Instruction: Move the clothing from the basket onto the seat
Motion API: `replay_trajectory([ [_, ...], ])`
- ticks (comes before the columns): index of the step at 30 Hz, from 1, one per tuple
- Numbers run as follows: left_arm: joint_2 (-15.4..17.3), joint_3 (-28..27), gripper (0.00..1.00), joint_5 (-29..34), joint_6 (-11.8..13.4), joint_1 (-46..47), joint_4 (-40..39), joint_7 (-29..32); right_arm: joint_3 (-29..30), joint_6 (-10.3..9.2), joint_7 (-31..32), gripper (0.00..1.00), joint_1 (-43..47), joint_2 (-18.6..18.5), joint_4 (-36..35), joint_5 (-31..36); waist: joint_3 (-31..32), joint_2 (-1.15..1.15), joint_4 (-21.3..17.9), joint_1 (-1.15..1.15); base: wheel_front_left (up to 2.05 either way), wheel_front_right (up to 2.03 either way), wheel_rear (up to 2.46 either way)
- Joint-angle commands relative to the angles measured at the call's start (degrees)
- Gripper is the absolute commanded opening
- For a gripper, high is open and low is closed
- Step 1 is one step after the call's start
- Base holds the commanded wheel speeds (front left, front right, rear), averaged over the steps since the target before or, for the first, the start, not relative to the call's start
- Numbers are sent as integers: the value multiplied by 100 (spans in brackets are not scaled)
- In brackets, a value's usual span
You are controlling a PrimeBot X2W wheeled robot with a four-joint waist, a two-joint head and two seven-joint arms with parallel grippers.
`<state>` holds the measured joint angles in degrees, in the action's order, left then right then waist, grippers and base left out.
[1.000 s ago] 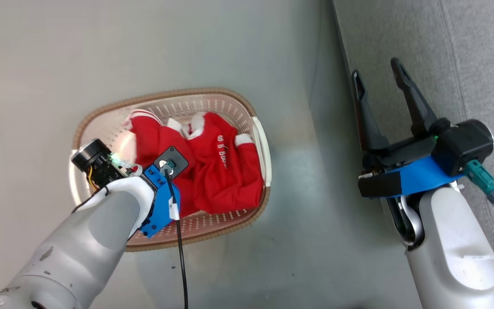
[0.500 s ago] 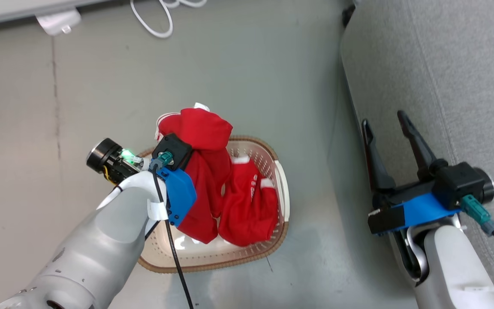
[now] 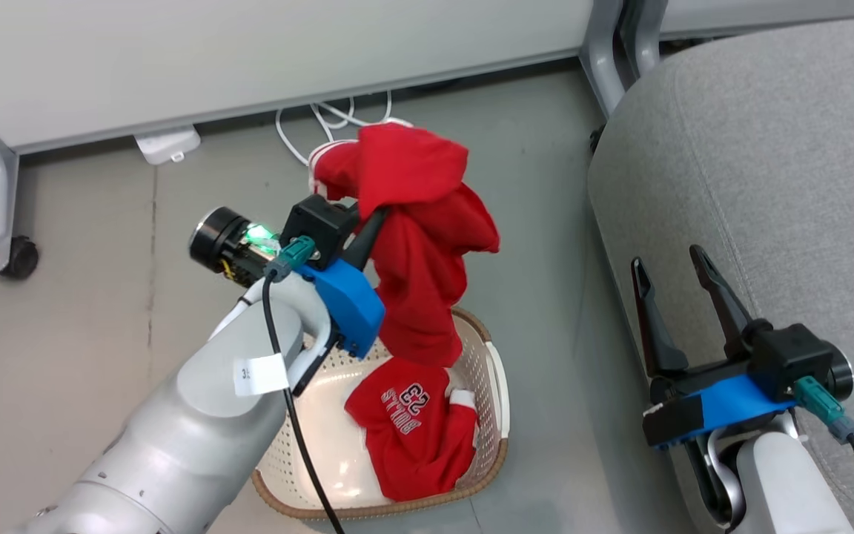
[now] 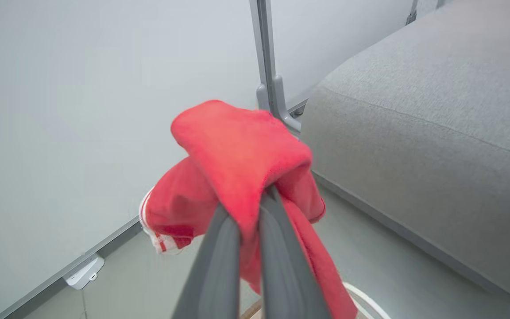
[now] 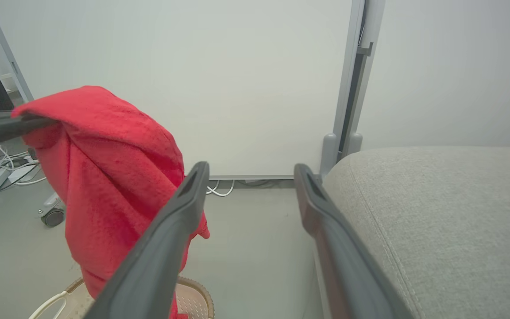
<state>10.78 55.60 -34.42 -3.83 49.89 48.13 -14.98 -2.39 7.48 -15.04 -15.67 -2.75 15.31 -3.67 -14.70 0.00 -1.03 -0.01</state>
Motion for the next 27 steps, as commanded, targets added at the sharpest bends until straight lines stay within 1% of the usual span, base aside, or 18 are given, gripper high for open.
replay_trajectory([
  [1,10,-162,0,71,50,-107,-231,-29,9,3,-22,100,142,-24,29,-39,171,0,24,1,0,0,0],
  [8,-82,-530,0,318,56,-203,-919,-30,47,3,-22,100,382,-24,80,-25,514,0,83,1,0,0,0],
  [13,-172,-612,0,458,1,-245,-1212,-30,166,3,-22,100,623,-23,91,-33,778,0,215,1,0,0,0],
  [20,-273,-594,0,534,-66,-290,-1408,-30,178,3,-22,100,828,-24,135,-39,1043,0,345,1,0,0,0],
  [27,-260,-553,0,512,-96,-328,-1370,-30,99,3,-22,100,906,-24,72,-65,1157,0,383,1,0,0,0],
])
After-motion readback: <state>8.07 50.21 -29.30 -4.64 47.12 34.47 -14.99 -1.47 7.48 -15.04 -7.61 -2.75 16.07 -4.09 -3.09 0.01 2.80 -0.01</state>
